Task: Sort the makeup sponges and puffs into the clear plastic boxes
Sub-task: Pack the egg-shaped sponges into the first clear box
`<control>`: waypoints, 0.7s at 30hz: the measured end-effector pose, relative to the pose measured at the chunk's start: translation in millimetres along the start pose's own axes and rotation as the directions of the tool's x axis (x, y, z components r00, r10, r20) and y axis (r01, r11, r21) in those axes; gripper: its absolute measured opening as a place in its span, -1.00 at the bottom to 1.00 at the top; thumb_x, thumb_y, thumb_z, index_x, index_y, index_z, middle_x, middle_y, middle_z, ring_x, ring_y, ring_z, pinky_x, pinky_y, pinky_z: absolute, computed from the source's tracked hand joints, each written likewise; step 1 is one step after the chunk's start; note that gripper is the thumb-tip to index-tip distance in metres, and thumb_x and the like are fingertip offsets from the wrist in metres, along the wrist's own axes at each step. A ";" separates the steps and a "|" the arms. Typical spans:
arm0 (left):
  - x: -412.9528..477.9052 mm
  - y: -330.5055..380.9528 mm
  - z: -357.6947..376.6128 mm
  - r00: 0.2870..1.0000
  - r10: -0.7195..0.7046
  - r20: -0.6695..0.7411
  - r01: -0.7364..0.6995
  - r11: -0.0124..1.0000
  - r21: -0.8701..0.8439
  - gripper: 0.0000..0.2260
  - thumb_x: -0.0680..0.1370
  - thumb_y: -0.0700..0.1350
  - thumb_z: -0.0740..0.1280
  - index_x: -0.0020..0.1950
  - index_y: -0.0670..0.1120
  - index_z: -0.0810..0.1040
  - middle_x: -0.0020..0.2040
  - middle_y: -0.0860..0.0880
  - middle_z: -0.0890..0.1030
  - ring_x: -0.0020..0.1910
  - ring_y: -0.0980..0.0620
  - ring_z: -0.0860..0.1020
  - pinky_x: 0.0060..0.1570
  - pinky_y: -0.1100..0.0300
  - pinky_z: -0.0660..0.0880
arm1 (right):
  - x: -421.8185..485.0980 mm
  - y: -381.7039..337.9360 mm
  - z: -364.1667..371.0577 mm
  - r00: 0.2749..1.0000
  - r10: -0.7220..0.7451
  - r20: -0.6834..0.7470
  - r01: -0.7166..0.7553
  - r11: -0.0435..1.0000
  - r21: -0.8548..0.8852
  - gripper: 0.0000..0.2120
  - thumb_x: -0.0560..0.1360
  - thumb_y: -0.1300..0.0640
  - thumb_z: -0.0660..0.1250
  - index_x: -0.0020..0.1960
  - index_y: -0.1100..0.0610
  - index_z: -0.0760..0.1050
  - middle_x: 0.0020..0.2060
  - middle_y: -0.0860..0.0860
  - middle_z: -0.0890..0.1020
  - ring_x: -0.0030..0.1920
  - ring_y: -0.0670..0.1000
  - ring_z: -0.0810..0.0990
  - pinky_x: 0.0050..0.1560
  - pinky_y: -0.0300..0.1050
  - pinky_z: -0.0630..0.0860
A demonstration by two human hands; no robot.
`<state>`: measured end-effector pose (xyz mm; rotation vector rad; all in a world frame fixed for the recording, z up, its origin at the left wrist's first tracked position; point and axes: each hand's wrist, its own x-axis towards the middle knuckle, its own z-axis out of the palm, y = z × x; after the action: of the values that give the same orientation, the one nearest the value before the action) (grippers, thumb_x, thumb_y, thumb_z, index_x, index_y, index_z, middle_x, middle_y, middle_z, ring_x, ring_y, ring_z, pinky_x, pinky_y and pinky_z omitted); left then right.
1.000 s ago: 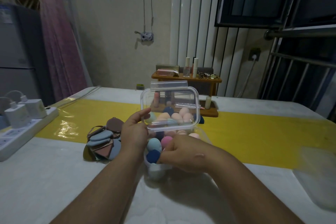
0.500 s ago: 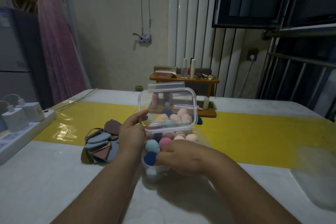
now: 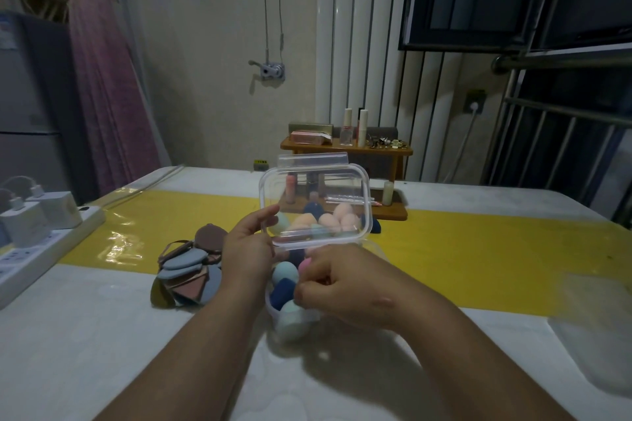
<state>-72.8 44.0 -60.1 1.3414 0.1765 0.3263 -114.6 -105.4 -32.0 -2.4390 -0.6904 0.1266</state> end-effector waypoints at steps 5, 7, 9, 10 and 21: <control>0.2 0.7 -0.9 1.000 0.000 -0.005 0.000 1.000 0.014 -0.43 0.41 -0.57 0.16 0.09 0.02 0.64 0.08 0.02 0.57 0.00 0.00 0.56 -0.11 0.03 0.61 | -2.9 7.0 -18.2 0.973 0.029 -0.231 -0.006 0.995 0.102 -0.77 0.55 0.11 0.26 -0.09 0.05 0.70 -0.20 -0.02 0.68 -0.14 -0.05 0.60 -0.15 -0.06 0.56; 2.4 0.4 -2.5 1.000 -0.001 -0.017 0.001 1.000 0.025 -0.42 0.42 -0.56 0.15 0.11 0.02 0.64 0.11 0.00 0.57 0.04 -0.03 0.55 -0.05 -0.02 0.62 | -3.0 18.0 -27.5 0.929 0.056 -0.367 -0.003 0.990 0.143 -0.78 0.53 0.18 0.28 -0.17 0.12 0.70 -0.26 0.03 0.68 -0.20 -0.04 0.59 -0.19 -0.08 0.51; 5.2 0.2 -4.3 1.000 -0.003 -0.027 0.004 0.999 0.040 -0.42 0.43 -0.55 0.13 0.12 0.04 0.63 0.14 -0.01 0.56 0.10 -0.08 0.54 -0.05 -0.02 0.62 | -2.3 30.2 -33.3 0.878 0.104 -0.467 -0.010 0.980 0.199 -0.78 0.49 0.24 0.30 -0.25 0.18 0.67 -0.32 0.05 0.66 -0.23 -0.03 0.58 -0.27 -0.15 0.46; 6.7 -0.1 -5.2 1.000 -0.003 -0.031 0.004 0.999 0.045 -0.42 0.44 -0.55 0.13 0.11 0.05 0.63 0.14 -0.01 0.56 0.11 -0.09 0.54 -0.08 0.01 0.62 | -2.0 35.4 -34.9 0.854 0.129 -0.503 -0.018 0.975 0.221 -0.78 0.48 0.26 0.30 -0.28 0.20 0.66 -0.34 0.07 0.65 -0.26 -0.04 0.56 -0.32 -0.19 0.42; 19.4 0.3 -14.8 0.992 -0.063 -0.105 0.068 0.997 0.045 -0.43 0.43 -0.54 0.07 -0.01 0.07 0.63 0.09 -0.04 0.55 0.18 -0.21 0.53 -0.14 0.00 0.61 | 9.4 83.4 -28.2 0.754 0.349 -0.556 -0.245 0.935 0.255 -0.73 0.56 0.23 0.26 0.16 0.09 0.67 0.08 -0.03 0.67 0.08 0.01 0.58 0.01 -0.17 0.44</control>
<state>-59.1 64.2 -61.9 1.3643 0.3166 0.3383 -62.3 -172.8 -55.9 -2.2168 0.0018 -0.4331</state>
